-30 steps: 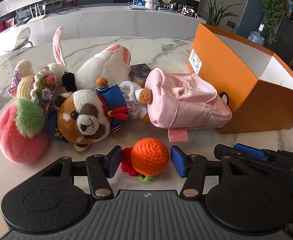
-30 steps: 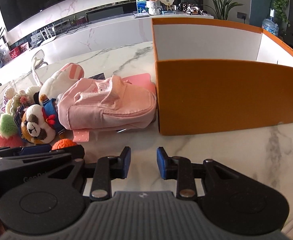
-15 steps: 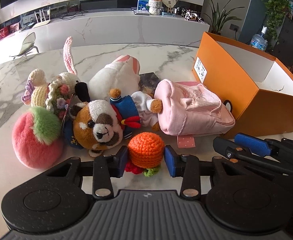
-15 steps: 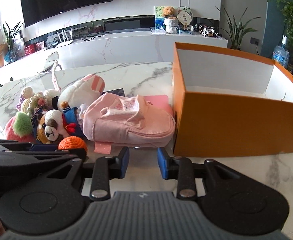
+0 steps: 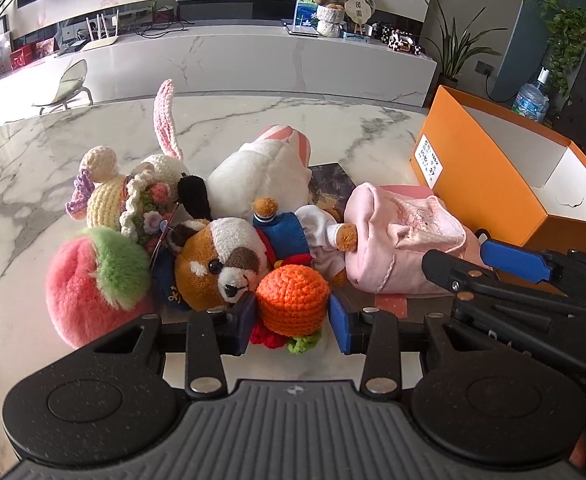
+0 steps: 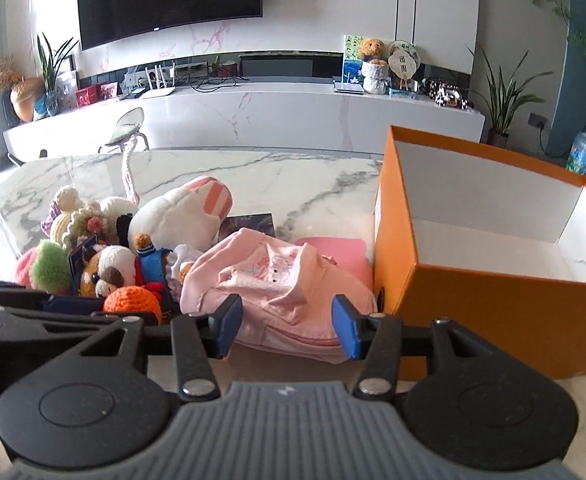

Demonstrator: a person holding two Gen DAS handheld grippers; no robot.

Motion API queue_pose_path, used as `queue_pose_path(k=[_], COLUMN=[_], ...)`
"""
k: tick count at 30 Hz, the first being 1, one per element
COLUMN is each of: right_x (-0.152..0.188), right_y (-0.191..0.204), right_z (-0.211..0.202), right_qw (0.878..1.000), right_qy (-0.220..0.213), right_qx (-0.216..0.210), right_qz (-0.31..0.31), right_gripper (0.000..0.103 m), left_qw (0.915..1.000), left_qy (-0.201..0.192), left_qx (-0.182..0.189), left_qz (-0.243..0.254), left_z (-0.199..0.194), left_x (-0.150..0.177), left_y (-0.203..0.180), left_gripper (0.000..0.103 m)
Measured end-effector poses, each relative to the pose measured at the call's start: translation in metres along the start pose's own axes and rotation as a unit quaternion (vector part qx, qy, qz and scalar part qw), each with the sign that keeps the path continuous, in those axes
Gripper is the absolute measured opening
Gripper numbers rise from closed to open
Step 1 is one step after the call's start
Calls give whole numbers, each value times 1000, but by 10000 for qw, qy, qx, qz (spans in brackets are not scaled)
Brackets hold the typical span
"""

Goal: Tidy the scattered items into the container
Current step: 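Lift the orange ball with the left tool while the right tool grasps the pink backpack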

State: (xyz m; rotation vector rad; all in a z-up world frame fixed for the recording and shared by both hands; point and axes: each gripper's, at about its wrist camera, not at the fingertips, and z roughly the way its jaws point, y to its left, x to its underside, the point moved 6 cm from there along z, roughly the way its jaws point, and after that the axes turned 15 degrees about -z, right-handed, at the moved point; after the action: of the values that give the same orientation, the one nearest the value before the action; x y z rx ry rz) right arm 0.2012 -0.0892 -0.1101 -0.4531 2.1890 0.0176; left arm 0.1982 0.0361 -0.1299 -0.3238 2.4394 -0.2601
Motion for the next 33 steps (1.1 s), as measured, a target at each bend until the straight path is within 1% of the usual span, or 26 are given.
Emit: queue_pose_path(k=[4,6,8,12,15,21,27,29,33], right_x=[-6,-9,-7,-4,-1,1,6,12,32], right_y=[-2,-2,1,4,6,12,22,24,25], right_z=[6,9,12,14,10,-10,-39,-50,-64], right_qw=[9999,9997,9998,9999,9999,9999,9998,9997,9998], right_qy=[-71,-81,-29,69,85,-14,-130,-116,128], right_qx=[-96,-187,-177,-140,-119,-82,-41,-15,-41], right_qz=[62,98,46,-49,-92,-101,-164,-215,-144], right_gripper=[51,37,34,20,17,15,15,15,15], left_qw=[10000,10000,10000,10000,10000,9997,9995,9994,9997], left_qy=[-9,-9,-8,-38,-55,-210,-301,-311,-219], left_qx=[11,10,12,28,53,42,73,84,21], left_qz=[12,12,12,20,50,86,106,131,146], left_z=[1,1,0,-2,-7,-27,-51,-57,-63], left_x=[1,1,1,2,4,6,16,21,38], left_y=[-1,-1,-2,-3,-4,-2,0,1,8], left_gripper=[45,45,45,45,45,45,45,45,46])
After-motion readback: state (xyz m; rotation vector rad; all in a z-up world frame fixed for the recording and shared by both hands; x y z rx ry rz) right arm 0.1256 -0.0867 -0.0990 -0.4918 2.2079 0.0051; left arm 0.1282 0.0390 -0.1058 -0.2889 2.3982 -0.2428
